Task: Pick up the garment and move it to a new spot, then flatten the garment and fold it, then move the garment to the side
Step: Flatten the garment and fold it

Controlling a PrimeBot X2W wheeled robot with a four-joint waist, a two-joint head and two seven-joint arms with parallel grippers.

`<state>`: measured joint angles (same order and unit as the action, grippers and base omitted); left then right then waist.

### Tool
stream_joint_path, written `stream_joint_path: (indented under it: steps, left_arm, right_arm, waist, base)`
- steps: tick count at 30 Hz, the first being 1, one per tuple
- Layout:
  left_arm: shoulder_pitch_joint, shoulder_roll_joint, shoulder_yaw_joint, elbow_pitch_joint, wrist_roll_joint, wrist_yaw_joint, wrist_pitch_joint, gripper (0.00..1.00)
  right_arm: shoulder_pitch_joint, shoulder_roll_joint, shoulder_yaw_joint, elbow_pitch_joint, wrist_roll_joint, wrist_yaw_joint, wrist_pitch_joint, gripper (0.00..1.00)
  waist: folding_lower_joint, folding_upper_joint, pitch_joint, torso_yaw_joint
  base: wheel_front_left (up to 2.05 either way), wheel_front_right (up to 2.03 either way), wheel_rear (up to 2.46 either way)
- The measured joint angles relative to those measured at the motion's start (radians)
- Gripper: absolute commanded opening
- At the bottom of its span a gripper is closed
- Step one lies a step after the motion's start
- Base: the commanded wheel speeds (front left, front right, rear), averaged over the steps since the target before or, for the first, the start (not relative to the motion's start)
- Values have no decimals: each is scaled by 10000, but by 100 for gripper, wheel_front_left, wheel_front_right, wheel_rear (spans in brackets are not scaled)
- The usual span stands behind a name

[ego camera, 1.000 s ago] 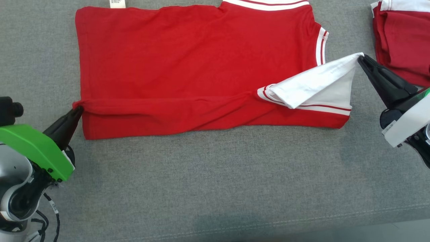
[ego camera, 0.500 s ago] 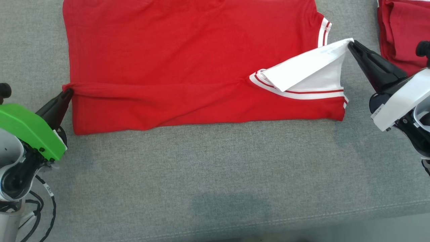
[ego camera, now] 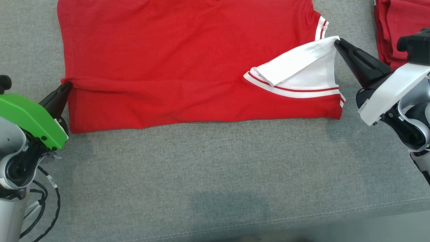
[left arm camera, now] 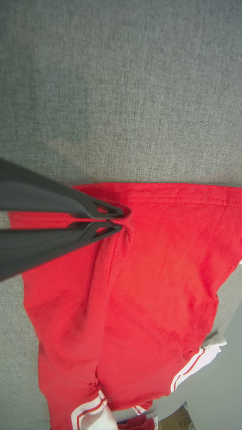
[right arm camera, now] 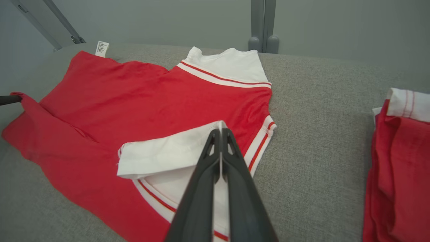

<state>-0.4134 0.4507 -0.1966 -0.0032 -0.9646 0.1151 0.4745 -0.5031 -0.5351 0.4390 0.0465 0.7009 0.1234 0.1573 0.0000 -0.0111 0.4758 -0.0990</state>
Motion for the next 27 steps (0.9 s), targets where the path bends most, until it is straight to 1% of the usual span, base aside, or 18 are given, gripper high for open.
stream_joint_path:
  steps: [1,2,3,4,8,11,13,14,16,17,23,25,27]
  left_arm:
    - [-5,-35,2,50,0,2,-2,10]
    - [-7,-54,-2,117,4,10,-4,19]
    - [-7,-54,-8,207,23,10,-4,80]
    - [-7,-52,0,301,35,10,-4,100]
    - [36,-13,40,560,92,31,-6,100]
    - [93,17,180,522,215,40,-219,100]
    - [193,44,368,328,497,40,-564,100]
    - [256,46,456,186,554,40,-767,100]
    - [421,13,602,-82,556,40,-1024,100]
    - [548,-4,610,-184,564,40,-1162,100]
    - [1550,-552,389,-531,723,38,-1893,100]
    - [1843,-757,307,-537,721,38,-2048,100]
    - [2130,-809,268,-516,765,38,-2242,100]
  right_arm:
    - [-27,2,2,73,-84,2,-71,9]
    - [-41,17,-29,150,-203,2,-171,38]
    - [-65,27,-73,247,-293,10,-267,79]
    - [-106,33,-77,343,-355,10,-351,100]
    - [-247,96,-174,669,-577,12,-757,100]
    - [-244,117,-341,821,-828,-29,-1131,100]
    - [-183,104,-535,805,-869,-151,-1411,100]
    - [-127,90,-616,782,-869,-209,-1534,100]
    - [213,-23,-688,658,-872,-219,-1714,100]
    - [459,-52,-692,610,-886,-314,-1781,100]
    - [2141,-117,-604,510,-909,-640,-1942,100]
    - [2495,-54,-520,433,-884,-652,-2023,100]
    - [2714,115,-360,391,-857,-685,-2082,100]
  waist:
    - [0,0,-4,-5]
    - [0,0,-10,-11]
    - [0,0,-18,-17]
    - [0,0,-31,-24]
    - [0,0,-167,-66]
    - [0,0,-307,-96]
    - [0,0,-407,-105]
    - [0,0,-459,-103]
    - [0,0,-560,-84]
    - [0,0,-607,-66]
    - [0,0,-793,163]
    - [0,0,-831,253]
    - [0,0,-863,317]
  base:
    - [0,0,0]
    - [0,0,0]
    - [0,0,0]
    - [0,0,0]
    - [0,0,0]
    - [0,0,0]
    - [0,0,0]
    - [0,0,0]
    - [0,0,0]
    - [0,0,0]
    - [0,0,0]
    - [0,0,0]
    - [0,0,0]
